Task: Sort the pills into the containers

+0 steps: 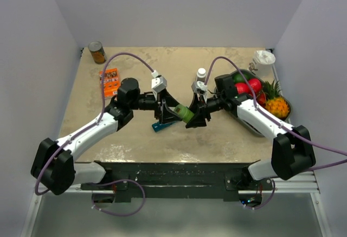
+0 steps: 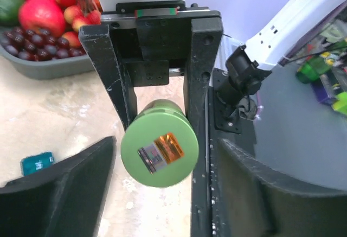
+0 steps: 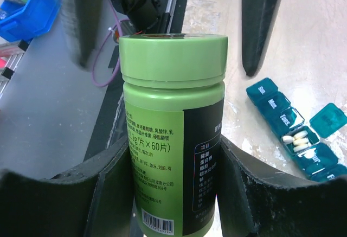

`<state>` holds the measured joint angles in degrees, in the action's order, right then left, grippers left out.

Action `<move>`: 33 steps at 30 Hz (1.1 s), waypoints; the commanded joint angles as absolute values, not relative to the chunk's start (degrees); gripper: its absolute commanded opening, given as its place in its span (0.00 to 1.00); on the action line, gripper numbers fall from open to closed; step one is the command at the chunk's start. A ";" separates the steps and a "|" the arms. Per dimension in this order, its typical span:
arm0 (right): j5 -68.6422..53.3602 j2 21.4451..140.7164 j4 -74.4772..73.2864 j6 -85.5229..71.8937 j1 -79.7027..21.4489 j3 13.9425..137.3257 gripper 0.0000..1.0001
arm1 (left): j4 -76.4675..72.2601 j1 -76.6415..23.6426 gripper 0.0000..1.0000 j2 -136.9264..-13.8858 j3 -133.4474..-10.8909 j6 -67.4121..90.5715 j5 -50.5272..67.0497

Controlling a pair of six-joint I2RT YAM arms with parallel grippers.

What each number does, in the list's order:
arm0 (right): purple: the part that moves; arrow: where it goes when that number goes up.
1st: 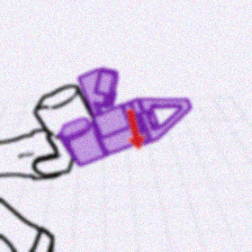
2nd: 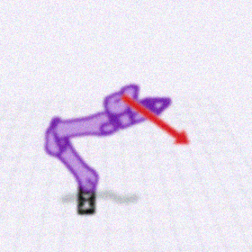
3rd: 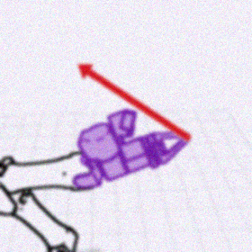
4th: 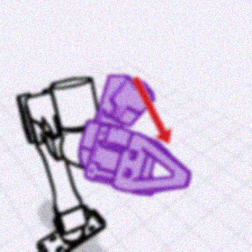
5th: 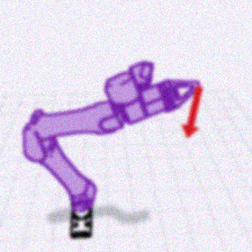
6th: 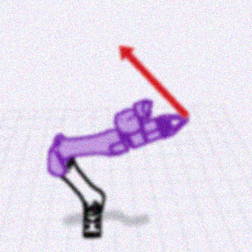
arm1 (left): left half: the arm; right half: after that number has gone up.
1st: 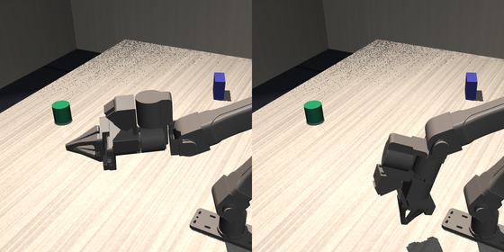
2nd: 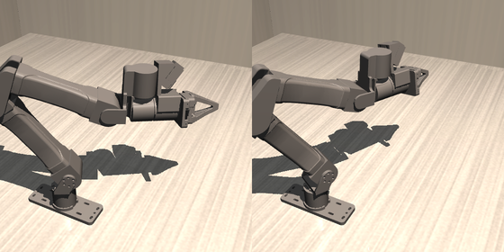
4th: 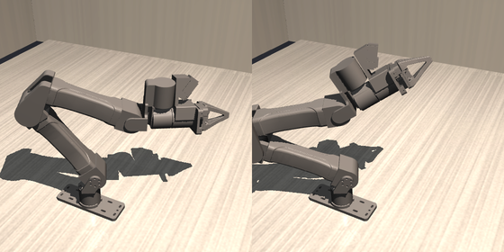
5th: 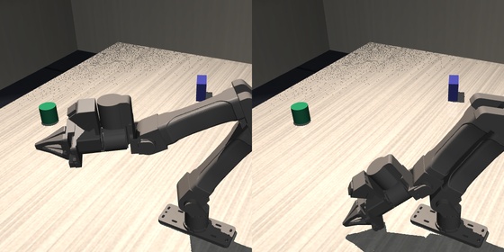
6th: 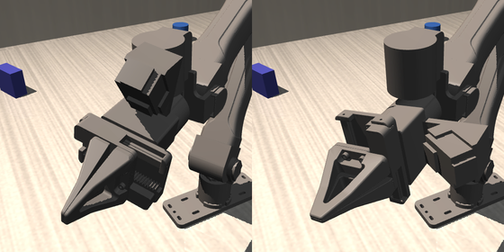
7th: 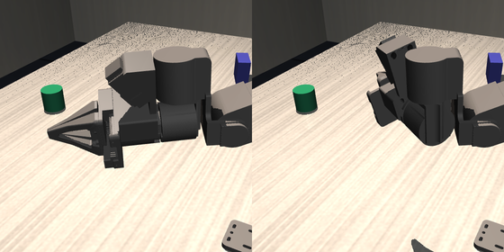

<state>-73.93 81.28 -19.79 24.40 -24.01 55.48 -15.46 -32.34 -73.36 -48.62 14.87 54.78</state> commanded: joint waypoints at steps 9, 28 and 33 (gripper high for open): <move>-71.02 79.81 -24.60 32.60 -24.26 58.97 0.00 | -20.07 -31.82 0.99 -52.48 -40.78 34.00 27.35; -56.78 77.25 -26.54 37.70 -24.52 59.41 0.00 | -11.95 -36.47 0.97 -56.86 -38.84 56.24 18.55; -55.90 77.52 -26.54 37.88 -24.87 59.41 0.00 | -12.04 -39.37 0.96 -60.81 -42.01 60.12 13.72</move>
